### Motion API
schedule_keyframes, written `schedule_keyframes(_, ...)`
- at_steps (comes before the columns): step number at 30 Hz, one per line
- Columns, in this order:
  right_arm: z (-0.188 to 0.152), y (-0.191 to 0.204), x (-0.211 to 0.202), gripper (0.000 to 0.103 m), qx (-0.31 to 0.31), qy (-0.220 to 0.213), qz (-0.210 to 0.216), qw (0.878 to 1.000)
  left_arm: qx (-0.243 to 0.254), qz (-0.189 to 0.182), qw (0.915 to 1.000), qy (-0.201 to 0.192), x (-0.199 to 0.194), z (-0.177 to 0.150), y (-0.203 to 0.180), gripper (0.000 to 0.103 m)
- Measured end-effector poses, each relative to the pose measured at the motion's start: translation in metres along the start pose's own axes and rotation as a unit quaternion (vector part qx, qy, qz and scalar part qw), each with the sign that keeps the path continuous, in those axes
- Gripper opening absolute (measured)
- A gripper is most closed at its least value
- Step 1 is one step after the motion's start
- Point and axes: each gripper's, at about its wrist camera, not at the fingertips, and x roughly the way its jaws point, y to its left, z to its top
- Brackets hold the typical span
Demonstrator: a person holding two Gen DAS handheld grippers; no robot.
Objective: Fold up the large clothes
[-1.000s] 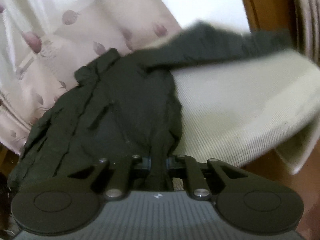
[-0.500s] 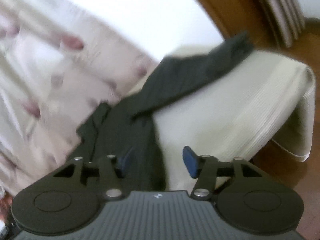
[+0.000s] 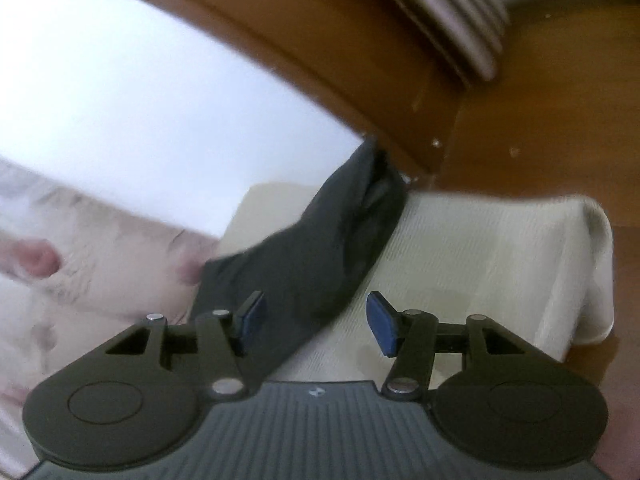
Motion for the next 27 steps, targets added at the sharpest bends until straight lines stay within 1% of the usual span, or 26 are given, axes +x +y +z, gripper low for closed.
schedule_keyframes(1, 0.007, 0.000, 0.009, 0.056, 0.000, -0.003, -0.013, 1.000, 0.001, 0.007, 1.0000, 0.000, 0.007, -0.003, -0.002, 0.103)
schedule_keyframes(3, 0.015, -0.002, 0.025, 0.059, 0.001, -0.008, -0.023, 1.000, 0.002, 0.015, 0.9999, -0.003, 0.018, -0.008, -0.002, 0.103)
schedule_keyframes(5, 0.022, -0.003, 0.041, 0.074, 0.008, -0.009, -0.031, 0.999, 0.008, 0.025, 0.9996, -0.006, 0.026, -0.012, -0.001, 0.103)
schedule_keyframes(7, 0.022, -0.004, 0.050, 0.075, 0.016, -0.010, -0.038, 0.999, 0.012, 0.031, 0.9994, -0.002, 0.034, -0.016, 0.003, 0.103)
schedule_keyframes(10, 0.019, 0.002, 0.063, 0.075, 0.009, -0.014, -0.037, 0.999, -0.015, 0.017, 0.9994, 0.026, 0.042, -0.023, 0.010, 0.103)
schedule_keyframes(13, 0.017, 0.015, 0.072, 0.073, -0.008, -0.032, -0.061, 0.998, -0.027, 0.015, 0.9991, 0.028, 0.042, -0.023, 0.014, 0.103)
schedule_keyframes(15, 0.016, 0.022, 0.080, 0.041, -0.028, -0.034, -0.091, 0.995, -0.031, 0.015, 0.9990, 0.028, 0.041, -0.024, 0.015, 0.103)
schedule_keyframes(16, 0.017, 0.023, 0.086, 0.013, -0.042, -0.027, -0.114, 0.992, -0.033, 0.016, 0.9990, 0.027, 0.041, -0.025, 0.015, 0.103)
schedule_keyframes(17, 0.018, 0.021, 0.088, 0.010, -0.043, -0.028, -0.118, 0.992, -0.036, 0.019, 0.9988, 0.027, 0.041, -0.025, 0.016, 0.103)
schedule_keyframes(20, 0.028, 0.021, 0.088, 0.006, -0.014, -0.029, -0.112, 0.993, -0.051, 0.017, 0.9982, 0.026, 0.041, -0.025, 0.019, 0.103)
schedule_keyframes(21, 0.031, 0.030, 0.081, 0.006, -0.007, -0.042, -0.096, 0.994, -0.057, 0.015, 0.9979, 0.025, 0.040, -0.025, 0.021, 0.103)
schedule_keyframes(22, 0.032, 0.044, 0.076, 0.006, -0.007, -0.058, -0.070, 0.996, -0.065, 0.013, 0.9975, 0.023, 0.040, -0.025, 0.023, 0.103)
schedule_keyframes(23, 0.034, 0.062, 0.067, 0.006, -0.022, -0.072, -0.043, 0.996, -0.071, 0.011, 0.9972, 0.020, 0.039, -0.025, 0.025, 0.103)
schedule_keyframes(25, 0.033, 0.111, 0.051, 0.006, -0.065, -0.091, -0.001, 0.994, -0.084, 0.007, 0.9963, 0.013, 0.037, -0.025, 0.029, 0.103)
schedule_keyframes(27, 0.024, 0.169, 0.039, 0.006, -0.105, -0.101, 0.057, 0.988, -0.096, 0.002, 0.9953, 0.008, 0.036, -0.026, 0.033, 0.103)
